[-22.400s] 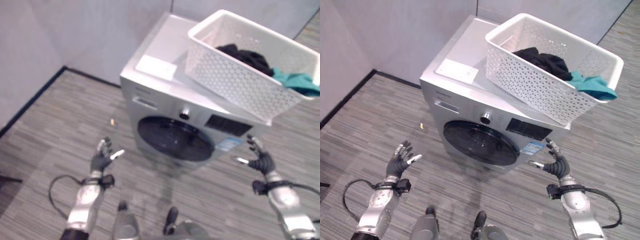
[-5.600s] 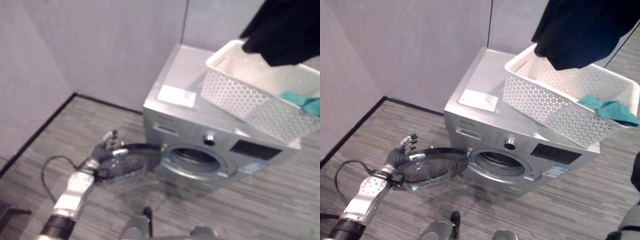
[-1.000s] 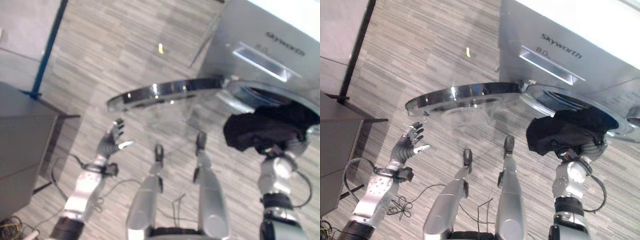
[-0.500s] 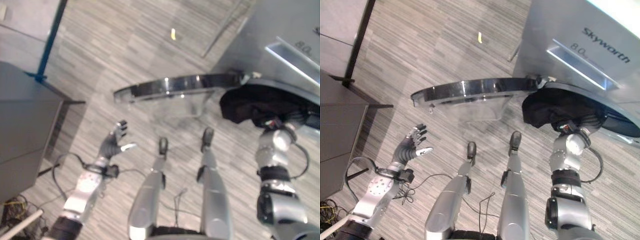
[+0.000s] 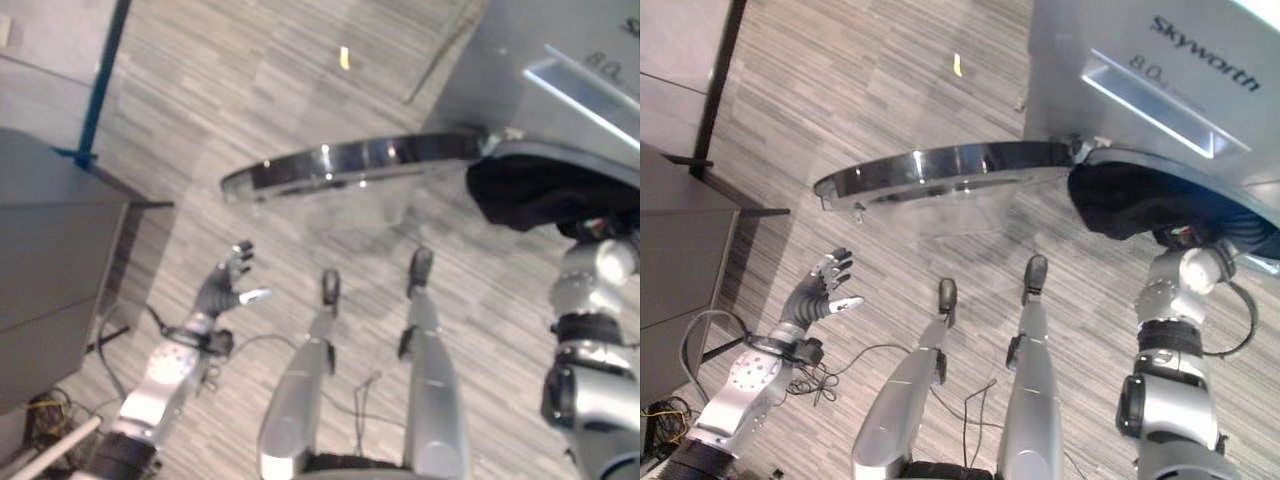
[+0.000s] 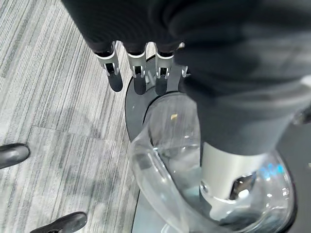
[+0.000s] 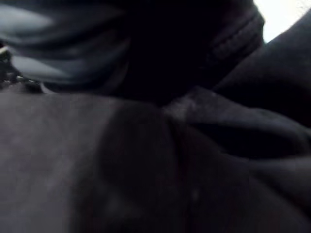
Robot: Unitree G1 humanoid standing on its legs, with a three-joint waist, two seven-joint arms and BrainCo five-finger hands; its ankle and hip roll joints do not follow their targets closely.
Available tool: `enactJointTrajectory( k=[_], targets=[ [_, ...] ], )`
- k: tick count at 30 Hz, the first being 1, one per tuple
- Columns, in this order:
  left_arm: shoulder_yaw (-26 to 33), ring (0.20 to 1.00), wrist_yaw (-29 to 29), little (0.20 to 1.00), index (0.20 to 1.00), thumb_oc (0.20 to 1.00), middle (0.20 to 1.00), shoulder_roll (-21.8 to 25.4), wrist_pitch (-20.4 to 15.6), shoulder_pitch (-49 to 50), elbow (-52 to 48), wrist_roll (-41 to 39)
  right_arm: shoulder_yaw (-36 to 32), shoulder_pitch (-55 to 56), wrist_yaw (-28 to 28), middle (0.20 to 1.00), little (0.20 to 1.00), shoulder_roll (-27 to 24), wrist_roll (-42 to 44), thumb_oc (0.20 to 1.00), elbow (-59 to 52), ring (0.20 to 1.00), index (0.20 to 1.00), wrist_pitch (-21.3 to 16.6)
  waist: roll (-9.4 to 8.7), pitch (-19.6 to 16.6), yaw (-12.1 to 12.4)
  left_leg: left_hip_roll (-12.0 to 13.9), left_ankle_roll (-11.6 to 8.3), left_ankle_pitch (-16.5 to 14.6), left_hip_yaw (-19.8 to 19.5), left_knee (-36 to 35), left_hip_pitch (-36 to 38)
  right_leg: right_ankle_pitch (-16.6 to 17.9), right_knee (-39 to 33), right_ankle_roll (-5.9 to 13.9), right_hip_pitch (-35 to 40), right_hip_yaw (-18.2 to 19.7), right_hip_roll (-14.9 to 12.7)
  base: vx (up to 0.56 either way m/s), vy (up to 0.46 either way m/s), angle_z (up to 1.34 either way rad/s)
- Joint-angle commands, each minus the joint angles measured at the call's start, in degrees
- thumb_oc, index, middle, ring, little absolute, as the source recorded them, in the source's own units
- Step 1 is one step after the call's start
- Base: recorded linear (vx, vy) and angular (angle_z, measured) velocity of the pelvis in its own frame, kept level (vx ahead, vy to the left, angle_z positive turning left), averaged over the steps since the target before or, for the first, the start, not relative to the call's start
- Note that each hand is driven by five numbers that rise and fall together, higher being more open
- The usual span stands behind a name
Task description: Grab the laundry basket,head to the washer,open it,put in the laundry and shut it.
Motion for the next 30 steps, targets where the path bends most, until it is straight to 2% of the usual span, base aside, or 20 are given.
enactJointTrajectory(
  k=[1, 10, 18, 24, 27, 29, 30],
  targets=[
    [-2.4, 1.0, -0.3, 1.0, 1.0, 1.0, 1.0, 0.1, -2.0, 0.6, -2.9, -1.4, -0.4, -3.3, -0.1, 0.2, 0.2, -8.9, 1.7, 0.2, -1.3, 0.2, 0.2, -4.0, 5.51, 0.1, -0.5, 5.1, -0.92, 1.5, 0.7, -2.0, 0.6, -16.8, 17.4, 5.17, -2.6, 1.2, -3.5, 0.04, -0.062, -0.01],
    [-5.1, 1.0, -1.3, 1.0, 1.0, 1.0, 1.0, 1.3, -1.1, 0.3, -4.2, -3.7, 5.0, -13.4, 1.1, 0.2, 0.2, -13.6, 6.6, 0.2, 3.9, 0.2, 0.2, -3.7, 6.26, 0.1, 0.7, 6.2, -2.1, 2.8, -0.3, -2.9, -1.0, -19.4, 20.8, 3.9, -6.1, 0.6, -2.1, 0.02, -0.087, 0.03],
    [-6.1, 1.0, -1.4, 1.0, 1.0, 1.0, 1.0, 2.4, -0.3, 0.2, -5.3, -4.7, 8.1, -22.9, 0.0, 0.2, 0.2, -16.9, 11.5, 0.2, 7.2, 0.2, 0.2, -4.2, 7.23, 0.1, 1.6, 6.3, -3.28, 3.5, -0.9, -3.0, -3.3, -20.7, 22.5, 3.2, -9.0, -0.1, -1.4, 0.01, -0.068, 0.08],
    [-5.1, 1.0, -1.1, 1.0, 1.0, 1.0, 1.0, 3.8, -0.2, 0.7, -5.7, -4.6, 10.1, -30.5, -0.9, 0.2, 0.2, -24.7, 15.4, 0.2, 12.1, 0.2, 0.2, -3.9, 7.64, 0.1, 1.9, 6.4, -4.33, 3.8, -0.8, -3.0, -5.4, -21.5, 24.1, 2.99, -11.7, -0.5, -1.2, 0.02, -0.068, 0.05],
    [-4.9, 1.0, -1.3, 1.0, 1.0, 1.0, 1.0, 3.9, -0.2, 1.1, -5.9, -4.7, 12.3, -33.6, -1.3, 0.2, 0.2, -28.0, 15.4, 0.2, 13.6, 0.2, 0.2, -3.2, 7.76, 0.1, 2.0, 6.3, -4.68, 4.1, -0.7, -3.0, -5.7, -21.9, 25.0, 2.9, -12.5, -0.5, -1.2, 0.01, -0.042, 0.05],
    [-5.0, 1.0, -1.7, 1.0, 1.0, 1.0, 1.0, 4.3, -0.1, 1.9, -6.6, -5.0, 15.3, -36.8, -2.1, 0.2, 0.2, -32.4, 14.8, 0.2, 14.8, 0.2, 0.2, -2.7, 7.73, -0.1, 1.8, 6.3, -5.22, 4.5, -0.2, -3.0, -6.2, -22.4, 25.6, 2.66, -13.0, -0.9, -1.5, 0.02, -0.057, 0.04],
    [-5.0, 1.0, -1.7, 1.0, 1.0, 1.0, 1.0, 4.2, 0.0, 1.9, -6.6, -5.0, 15.6, -37.0, -2.1, 0.2, 0.2, -32.5, 14.9, 0.2, 14.9, 0.2, 0.2, -2.7, 7.78, -0.1, 1.8, 6.3, -5.22, 4.5, -0.2, -3.0, -6.3, -22.4, 25.7, 2.66, -13.0, -0.9, -1.5, 0.02, -0.07, 0.14]
  ],
)
